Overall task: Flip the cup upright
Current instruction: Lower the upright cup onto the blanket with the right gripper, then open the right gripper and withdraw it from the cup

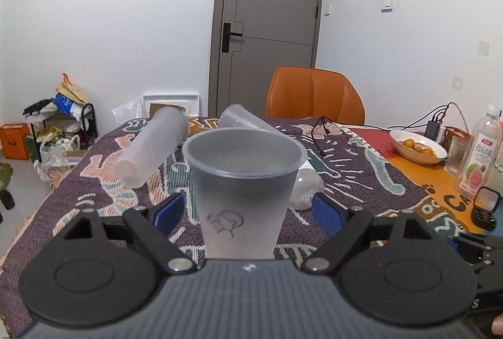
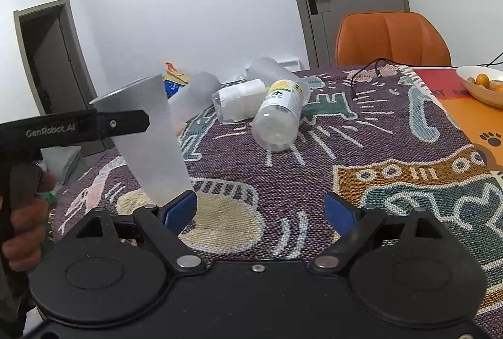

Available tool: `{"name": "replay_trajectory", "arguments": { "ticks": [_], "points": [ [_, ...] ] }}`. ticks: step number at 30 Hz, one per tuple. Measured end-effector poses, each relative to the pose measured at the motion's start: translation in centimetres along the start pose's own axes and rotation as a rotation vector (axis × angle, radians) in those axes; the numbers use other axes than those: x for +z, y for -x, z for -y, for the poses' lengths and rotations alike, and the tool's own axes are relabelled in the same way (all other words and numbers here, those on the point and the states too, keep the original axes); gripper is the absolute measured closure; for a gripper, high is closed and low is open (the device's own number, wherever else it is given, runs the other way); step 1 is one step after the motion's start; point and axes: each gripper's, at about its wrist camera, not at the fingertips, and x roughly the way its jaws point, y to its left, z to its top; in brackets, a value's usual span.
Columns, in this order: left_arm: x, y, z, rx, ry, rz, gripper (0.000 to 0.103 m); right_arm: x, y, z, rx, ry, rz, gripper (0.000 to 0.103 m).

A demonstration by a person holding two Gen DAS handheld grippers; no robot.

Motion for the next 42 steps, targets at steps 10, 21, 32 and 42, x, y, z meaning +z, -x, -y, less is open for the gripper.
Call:
{"name": "replay_trajectory", "arguments": {
  "ticks": [10,21,32,42],
  "points": [
    [-0.5,2.4,-2.4,-0.012,0.067,0.012,0.011,0.5,1.1,-2.0,0.004,0.029,0.011,0.006],
    [-1.2,4.5,-5.6,-0.001,0.136,0.025,0.011,0.6,2.1,-3.1,-0.007,0.006,0.033,0.0],
    [-2.3,5.6,-6.5,-0.011,0.086,-0.038,0.0,0.5,3.1,-3.8,-0.006,0.002,0.024,0.0],
    [-2.6,6.3,-6.7,-0.009,0.064,-0.053,0.0,0.2,3.5,-4.6,0.005,0.011,0.011,0.0]
  ]
}}
